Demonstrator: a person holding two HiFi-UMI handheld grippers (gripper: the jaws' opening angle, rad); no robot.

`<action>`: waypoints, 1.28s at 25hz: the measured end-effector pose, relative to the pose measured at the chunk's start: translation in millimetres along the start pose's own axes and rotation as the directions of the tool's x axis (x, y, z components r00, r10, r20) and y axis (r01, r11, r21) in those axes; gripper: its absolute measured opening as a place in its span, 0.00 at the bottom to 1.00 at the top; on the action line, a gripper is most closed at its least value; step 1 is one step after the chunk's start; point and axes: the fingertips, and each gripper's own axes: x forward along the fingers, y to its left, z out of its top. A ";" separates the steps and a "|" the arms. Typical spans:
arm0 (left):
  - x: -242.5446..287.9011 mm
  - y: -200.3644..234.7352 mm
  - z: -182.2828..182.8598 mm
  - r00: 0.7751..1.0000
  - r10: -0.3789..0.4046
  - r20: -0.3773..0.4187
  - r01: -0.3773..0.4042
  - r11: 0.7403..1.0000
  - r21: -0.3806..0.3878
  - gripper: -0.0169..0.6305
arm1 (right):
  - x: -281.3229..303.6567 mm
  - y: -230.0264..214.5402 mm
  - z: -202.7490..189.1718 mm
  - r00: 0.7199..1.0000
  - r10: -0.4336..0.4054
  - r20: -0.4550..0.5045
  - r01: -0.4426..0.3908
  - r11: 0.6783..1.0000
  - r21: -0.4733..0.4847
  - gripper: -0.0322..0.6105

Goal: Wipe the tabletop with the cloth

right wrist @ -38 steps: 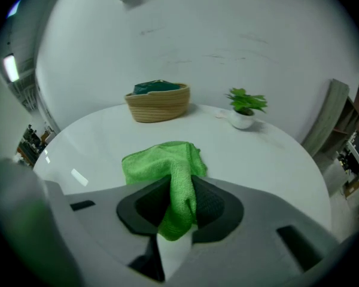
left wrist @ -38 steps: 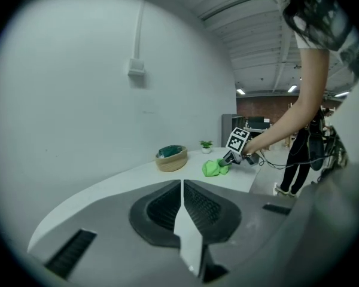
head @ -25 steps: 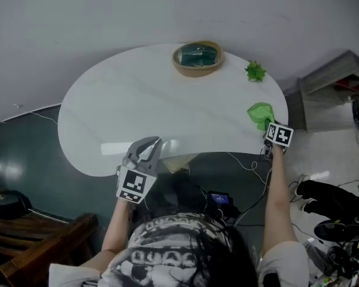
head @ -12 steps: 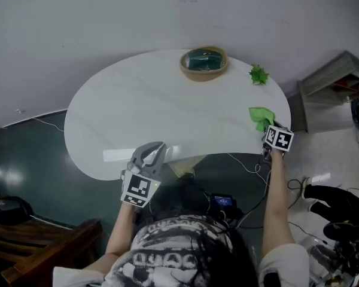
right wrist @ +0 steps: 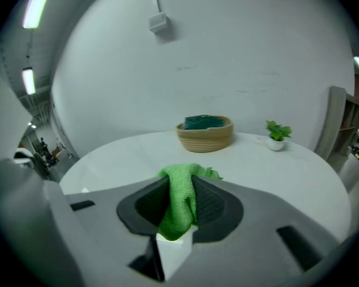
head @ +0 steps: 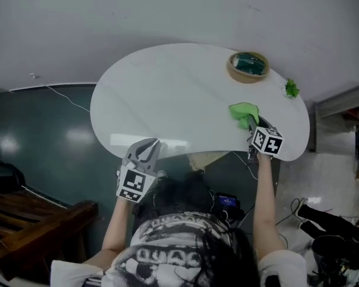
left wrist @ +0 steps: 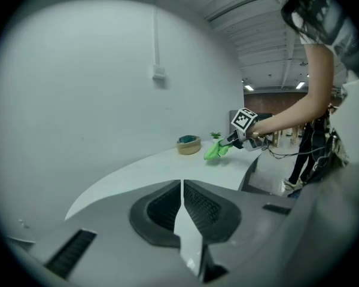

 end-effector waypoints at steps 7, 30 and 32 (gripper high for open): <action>-77.4 62.3 -52.2 0.991 0.130 -0.029 -0.132 0.989 -0.066 0.05 | 41.4 241.2 -6.1 0.949 0.317 -0.002 -0.316 0.947 -0.051 0.20; -155.5 83.9 -119.4 0.986 0.155 -0.067 -0.162 0.979 -0.120 0.05 | 60.5 368.3 -140.4 0.891 0.349 -0.292 -0.396 0.911 -0.120 0.20; -138.5 71.4 -104.1 0.990 0.124 -0.059 -0.129 0.987 -0.092 0.05 | 55.9 329.8 -136.1 0.911 0.306 -0.276 -0.345 0.933 -0.103 0.20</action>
